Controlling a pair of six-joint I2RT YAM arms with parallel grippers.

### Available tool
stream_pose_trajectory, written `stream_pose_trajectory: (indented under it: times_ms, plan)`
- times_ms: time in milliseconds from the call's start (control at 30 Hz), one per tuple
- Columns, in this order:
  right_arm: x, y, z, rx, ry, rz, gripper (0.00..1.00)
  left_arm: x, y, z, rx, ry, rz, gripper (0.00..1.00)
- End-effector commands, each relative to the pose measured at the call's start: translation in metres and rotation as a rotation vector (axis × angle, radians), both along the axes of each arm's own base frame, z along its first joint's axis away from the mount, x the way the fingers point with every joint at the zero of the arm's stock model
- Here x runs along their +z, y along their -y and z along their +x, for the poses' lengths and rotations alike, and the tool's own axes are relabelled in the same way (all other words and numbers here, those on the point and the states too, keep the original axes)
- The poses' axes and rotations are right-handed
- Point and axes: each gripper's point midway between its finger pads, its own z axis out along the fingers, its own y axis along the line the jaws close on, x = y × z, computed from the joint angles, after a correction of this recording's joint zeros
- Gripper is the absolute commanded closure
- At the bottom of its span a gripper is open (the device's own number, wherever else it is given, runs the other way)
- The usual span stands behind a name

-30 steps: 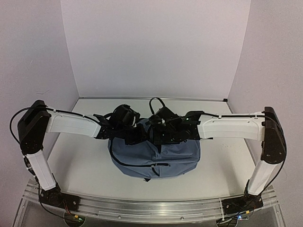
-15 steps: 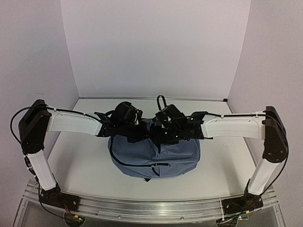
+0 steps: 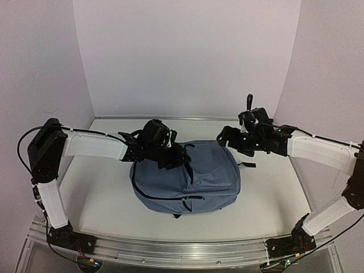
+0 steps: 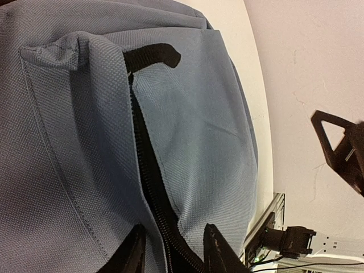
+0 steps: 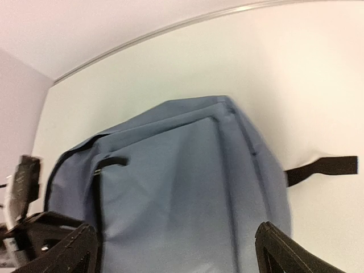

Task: Pack the student bag
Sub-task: Zip the student bag at the center of the board.

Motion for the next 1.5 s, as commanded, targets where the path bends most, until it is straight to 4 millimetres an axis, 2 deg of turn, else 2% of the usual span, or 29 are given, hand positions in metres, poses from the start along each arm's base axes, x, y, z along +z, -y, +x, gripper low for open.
stream_pose_trajectory:
  times_ms: [0,133,233,300,400,500,600,733,867,1033,1200,1467]
  plan:
    - [-0.028,0.039,0.010,-0.044,-0.055,-0.025,0.03,0.044,-0.014,0.006,0.018,0.044,-0.084,0.52]
    - [-0.024,0.034,0.012,0.003,-0.055,0.004,0.04,0.035,-0.055,0.008,0.052,-0.025,-0.048,0.39]
    - [-0.015,0.016,0.013,0.076,-0.053,0.060,0.15,0.035,-0.081,0.014,0.071,-0.043,-0.027,0.35]
    - [-0.010,0.004,0.014,0.111,-0.055,0.112,0.20,0.045,-0.094,0.019,0.075,-0.005,-0.002,0.31]
    - [-0.005,-0.018,0.015,0.160,-0.056,0.188,0.26,0.047,-0.122,0.032,0.112,0.026,0.091,0.24]
    - [-0.006,-0.040,0.017,0.198,-0.061,0.230,0.35,0.041,-0.153,0.045,0.149,-0.005,0.117,0.22]
    - [-0.009,-0.058,0.024,0.223,-0.073,0.271,0.48,0.029,-0.179,0.054,0.181,-0.036,0.126,0.21]
    - [-0.013,-0.075,0.038,0.226,-0.083,0.331,0.50,0.011,-0.202,0.058,0.202,-0.057,0.207,0.20]
    - [-0.018,-0.094,0.048,0.249,-0.107,0.401,0.50,0.000,-0.208,0.055,0.187,-0.072,0.228,0.19]
    - [-0.036,-0.099,0.062,0.221,-0.126,0.387,0.49,-0.009,-0.198,0.051,0.143,-0.099,0.176,0.27]
    - [-0.052,-0.108,0.066,0.233,-0.160,0.387,0.51,-0.017,-0.196,0.051,0.131,-0.115,0.174,0.40]
    - [-0.066,-0.114,0.075,0.221,-0.173,0.379,0.52,-0.031,-0.194,0.049,0.119,-0.144,0.179,0.63]
